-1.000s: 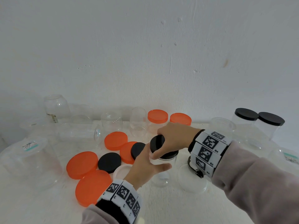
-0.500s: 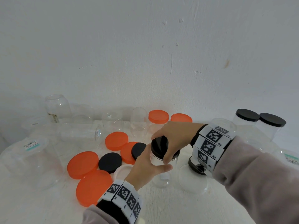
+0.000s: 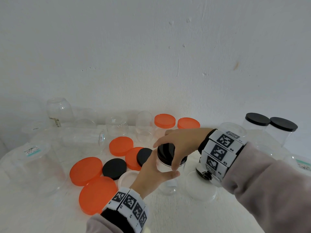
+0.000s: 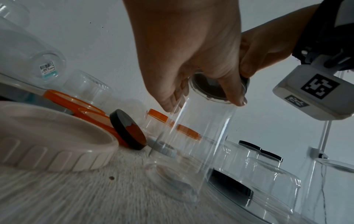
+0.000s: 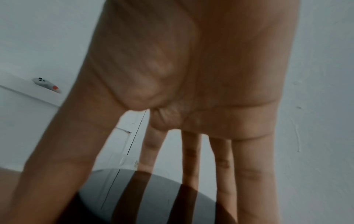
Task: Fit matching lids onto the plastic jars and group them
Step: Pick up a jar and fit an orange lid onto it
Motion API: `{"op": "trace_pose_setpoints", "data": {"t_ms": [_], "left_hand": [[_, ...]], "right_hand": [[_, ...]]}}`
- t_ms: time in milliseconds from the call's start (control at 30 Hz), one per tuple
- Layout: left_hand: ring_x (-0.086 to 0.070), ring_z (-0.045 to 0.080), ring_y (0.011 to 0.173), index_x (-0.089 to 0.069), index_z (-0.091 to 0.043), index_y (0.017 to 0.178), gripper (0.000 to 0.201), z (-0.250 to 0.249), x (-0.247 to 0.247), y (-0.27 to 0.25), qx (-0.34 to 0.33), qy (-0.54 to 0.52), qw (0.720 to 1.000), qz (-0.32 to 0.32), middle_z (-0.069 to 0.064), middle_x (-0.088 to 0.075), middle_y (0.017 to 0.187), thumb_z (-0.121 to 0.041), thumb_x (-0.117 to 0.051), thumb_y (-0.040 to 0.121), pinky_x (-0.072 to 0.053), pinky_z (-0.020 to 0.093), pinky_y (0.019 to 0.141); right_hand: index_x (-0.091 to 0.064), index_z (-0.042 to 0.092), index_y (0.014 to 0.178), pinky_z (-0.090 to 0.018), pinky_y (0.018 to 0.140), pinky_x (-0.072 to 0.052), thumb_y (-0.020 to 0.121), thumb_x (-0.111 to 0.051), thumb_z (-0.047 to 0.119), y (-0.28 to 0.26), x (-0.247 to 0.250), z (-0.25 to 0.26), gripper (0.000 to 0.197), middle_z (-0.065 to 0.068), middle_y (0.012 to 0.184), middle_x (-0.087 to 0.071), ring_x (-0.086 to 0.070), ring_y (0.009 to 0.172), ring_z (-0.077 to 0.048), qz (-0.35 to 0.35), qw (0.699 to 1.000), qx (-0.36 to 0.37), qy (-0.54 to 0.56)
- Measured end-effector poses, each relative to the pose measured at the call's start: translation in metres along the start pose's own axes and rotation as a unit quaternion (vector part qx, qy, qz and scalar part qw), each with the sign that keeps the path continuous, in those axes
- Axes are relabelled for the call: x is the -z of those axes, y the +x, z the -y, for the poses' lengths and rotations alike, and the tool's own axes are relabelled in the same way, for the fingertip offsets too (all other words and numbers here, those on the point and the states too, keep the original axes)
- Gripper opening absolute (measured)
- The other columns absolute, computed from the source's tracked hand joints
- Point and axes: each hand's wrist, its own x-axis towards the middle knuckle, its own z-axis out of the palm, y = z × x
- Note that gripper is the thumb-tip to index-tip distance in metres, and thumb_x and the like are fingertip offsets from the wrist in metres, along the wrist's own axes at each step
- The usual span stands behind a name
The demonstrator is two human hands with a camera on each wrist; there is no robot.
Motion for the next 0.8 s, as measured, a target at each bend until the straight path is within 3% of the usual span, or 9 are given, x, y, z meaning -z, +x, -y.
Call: {"op": "trace_pose_setpoints", "data": {"t_ms": [100, 233, 333, 467, 533, 600, 700, 800], "left_hand": [[-0.048, -0.01, 0.115, -0.038, -0.042, 0.13, 0.086, -0.001, 0.0, 0.0, -0.004, 0.009, 1.0, 0.0, -0.028, -0.055, 0.121, -0.052, -0.083, 0.057, -0.039, 0.014, 0.091], [-0.054, -0.003, 0.112, -0.042, -0.038, 0.126, 0.08, 0.001, -0.001, 0.0, -0.001, 0.02, 1.0, -0.008, -0.022, -0.06, 0.116, -0.05, -0.084, 0.059, -0.043, 0.019, 0.093], [-0.055, -0.001, 0.111, -0.043, -0.034, 0.128, 0.08, 0.001, -0.001, 0.0, 0.002, 0.019, 1.0, -0.007, -0.02, -0.06, 0.116, -0.048, -0.084, 0.061, -0.045, 0.022, 0.093], [-0.054, -0.001, 0.112, -0.043, -0.032, 0.128, 0.077, 0.0, 0.001, 0.0, 0.0, 0.015, 1.0, 0.002, -0.018, -0.06, 0.117, -0.044, -0.084, 0.064, -0.045, 0.021, 0.091], [-0.054, -0.001, 0.112, -0.043, -0.032, 0.129, 0.077, 0.0, 0.001, 0.0, 0.0, 0.012, 1.0, 0.002, -0.018, -0.06, 0.118, -0.042, -0.085, 0.064, -0.044, 0.02, 0.091], [-0.054, -0.003, 0.112, -0.043, -0.034, 0.128, 0.078, 0.0, 0.001, -0.001, -0.003, 0.014, 1.0, -0.003, -0.02, -0.06, 0.117, -0.042, -0.085, 0.063, -0.043, 0.018, 0.091], [-0.052, -0.003, 0.114, -0.042, -0.036, 0.129, 0.08, 0.0, 0.0, 0.0, -0.004, 0.018, 1.0, -0.004, -0.021, -0.059, 0.118, -0.045, -0.085, 0.062, -0.041, 0.019, 0.095], [-0.053, -0.002, 0.114, -0.042, -0.035, 0.128, 0.081, 0.0, -0.001, 0.001, -0.001, 0.019, 1.0, -0.007, -0.02, -0.059, 0.117, -0.047, -0.085, 0.06, -0.043, 0.021, 0.096]], "right_hand": [[-0.043, 0.047, 0.134, -0.034, 0.089, -0.048, 0.067, -0.08, 0.042, 0.001, 0.001, -0.001, 0.077, 0.02, 0.098, -0.038, -0.043, 0.107, -0.012, -0.018, 1.0, 0.022, 0.001], [-0.048, 0.043, 0.133, -0.024, 0.075, -0.043, 0.065, -0.079, 0.05, 0.003, -0.003, -0.004, 0.074, 0.024, 0.089, -0.038, -0.042, 0.102, -0.007, -0.059, 0.998, 0.031, 0.002], [-0.055, 0.037, 0.128, -0.024, 0.074, -0.047, 0.064, -0.075, 0.059, 0.005, -0.01, -0.004, 0.07, 0.022, 0.098, -0.051, -0.051, 0.101, -0.009, -0.1, 0.995, 0.016, 0.026], [-0.06, 0.032, 0.118, -0.021, 0.058, -0.046, 0.064, -0.074, 0.062, 0.007, -0.013, -0.002, 0.063, 0.013, 0.105, -0.06, -0.058, 0.089, -0.009, -0.106, 0.993, -0.014, 0.058], [-0.046, 0.035, 0.134, -0.028, 0.075, -0.05, 0.065, -0.075, 0.059, 0.006, -0.008, 0.0, 0.079, 0.011, 0.119, -0.051, -0.054, 0.105, -0.013, -0.053, 0.997, -0.031, 0.038], [-0.027, 0.041, 0.145, -0.038, 0.095, -0.046, 0.067, -0.079, 0.049, 0.004, -0.003, 0.002, 0.094, 0.007, 0.13, -0.04, -0.044, 0.119, -0.018, 0.012, 0.999, -0.031, -0.003], [-0.032, 0.043, 0.143, -0.042, 0.099, -0.045, 0.069, -0.082, 0.036, 0.002, 0.002, 0.001, 0.089, 0.008, 0.129, -0.04, -0.042, 0.122, -0.019, 0.024, 1.0, 0.003, -0.011], [-0.041, 0.044, 0.137, -0.037, 0.097, -0.046, 0.065, -0.083, 0.042, 0.001, 0.001, -0.004, 0.083, 0.016, 0.114, -0.041, -0.044, 0.117, -0.013, -0.012, 1.0, 0.019, 0.01]]}}
